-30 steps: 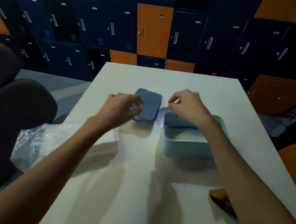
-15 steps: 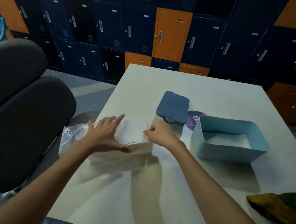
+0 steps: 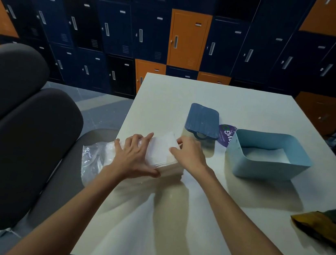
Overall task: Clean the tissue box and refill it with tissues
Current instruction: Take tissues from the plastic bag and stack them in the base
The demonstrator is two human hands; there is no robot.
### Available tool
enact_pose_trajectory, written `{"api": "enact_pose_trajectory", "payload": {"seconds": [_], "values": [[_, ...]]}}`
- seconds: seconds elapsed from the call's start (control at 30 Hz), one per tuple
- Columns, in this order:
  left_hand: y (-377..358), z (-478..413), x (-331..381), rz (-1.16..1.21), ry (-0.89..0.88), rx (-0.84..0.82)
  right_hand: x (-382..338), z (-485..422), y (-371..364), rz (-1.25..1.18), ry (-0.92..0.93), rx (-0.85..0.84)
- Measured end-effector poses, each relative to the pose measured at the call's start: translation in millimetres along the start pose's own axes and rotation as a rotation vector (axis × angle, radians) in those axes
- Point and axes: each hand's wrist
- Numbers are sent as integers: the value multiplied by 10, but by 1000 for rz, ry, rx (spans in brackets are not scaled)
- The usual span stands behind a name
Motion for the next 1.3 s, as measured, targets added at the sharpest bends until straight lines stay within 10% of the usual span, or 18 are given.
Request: {"api": "enact_pose_trajectory", "payload": {"seconds": [0.93, 1.3], "values": [[-88, 10, -80, 11, -70, 46, -132, -21, -129, -175, -106, -96], [-21, 21, -37, 74, -86, 33, 174, -97, 221, -691, -303, -169]]}}
Point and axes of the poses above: each hand's wrist, its own z-axis away from the middle knuckle, its own y-axis out of the back of the hand, x = y × z, and after that the axes turned 13 degrees about z, right-handed
